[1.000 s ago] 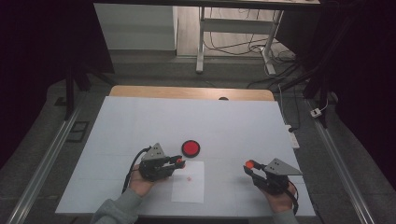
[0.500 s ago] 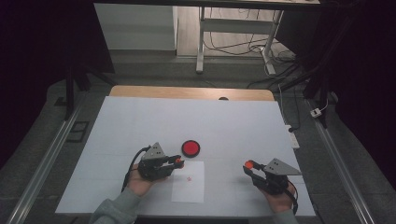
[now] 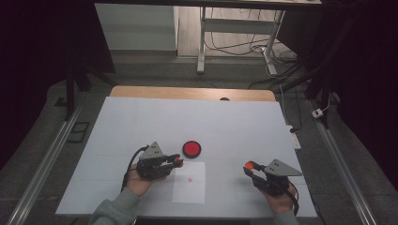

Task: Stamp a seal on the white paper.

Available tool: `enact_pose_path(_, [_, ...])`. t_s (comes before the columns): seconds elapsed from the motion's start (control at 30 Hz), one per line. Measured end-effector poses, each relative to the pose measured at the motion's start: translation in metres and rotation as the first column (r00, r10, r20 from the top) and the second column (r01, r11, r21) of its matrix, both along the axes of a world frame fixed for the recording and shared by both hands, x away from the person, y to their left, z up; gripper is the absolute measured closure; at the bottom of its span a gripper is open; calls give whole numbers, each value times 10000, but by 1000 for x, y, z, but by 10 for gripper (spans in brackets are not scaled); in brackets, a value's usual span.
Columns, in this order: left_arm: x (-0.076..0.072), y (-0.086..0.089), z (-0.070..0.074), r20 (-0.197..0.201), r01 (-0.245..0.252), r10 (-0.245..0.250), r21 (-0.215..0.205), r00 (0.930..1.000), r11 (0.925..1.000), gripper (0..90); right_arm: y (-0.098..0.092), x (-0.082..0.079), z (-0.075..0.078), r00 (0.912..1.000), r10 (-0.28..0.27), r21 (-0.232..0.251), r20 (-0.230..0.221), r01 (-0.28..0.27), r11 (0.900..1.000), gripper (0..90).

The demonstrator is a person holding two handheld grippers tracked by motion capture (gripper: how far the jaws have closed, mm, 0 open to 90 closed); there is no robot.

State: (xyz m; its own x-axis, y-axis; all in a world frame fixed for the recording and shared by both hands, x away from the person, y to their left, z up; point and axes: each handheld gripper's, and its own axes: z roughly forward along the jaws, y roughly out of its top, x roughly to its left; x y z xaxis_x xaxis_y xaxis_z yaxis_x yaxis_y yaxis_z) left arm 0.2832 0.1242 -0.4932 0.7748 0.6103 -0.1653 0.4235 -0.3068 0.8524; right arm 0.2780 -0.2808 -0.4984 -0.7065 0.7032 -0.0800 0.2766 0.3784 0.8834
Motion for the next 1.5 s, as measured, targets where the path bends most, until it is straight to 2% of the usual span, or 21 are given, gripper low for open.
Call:
enact_pose_path(0.47, [1, 6, 4, 88, -189, 190, -132, 9998, 9997, 728, 0, 0, 0, 10000, 12, -23, -15, -12, 10000, 642])
enact_pose_path(1.07, [1, 7, 5, 106, -215, 216, -95, 9997, 9997, 728, 0, 0, 0, 10000, 3, -40, -17, -3, 10000, 641])
enact_pose_path(1.27, [1, 9, 7, 282, -287, 290, -127, 9992, 9995, 728, 1, -1, 1, 10000, 9, -3, -21, -9, 10000, 641])
enact_pose_path(1.5, [2, 20, 13, 349, -487, 501, -409, 9981, 9980, 728, 1, -1, 2, 10000, 43, 91, -2, -43, 9999, 641])
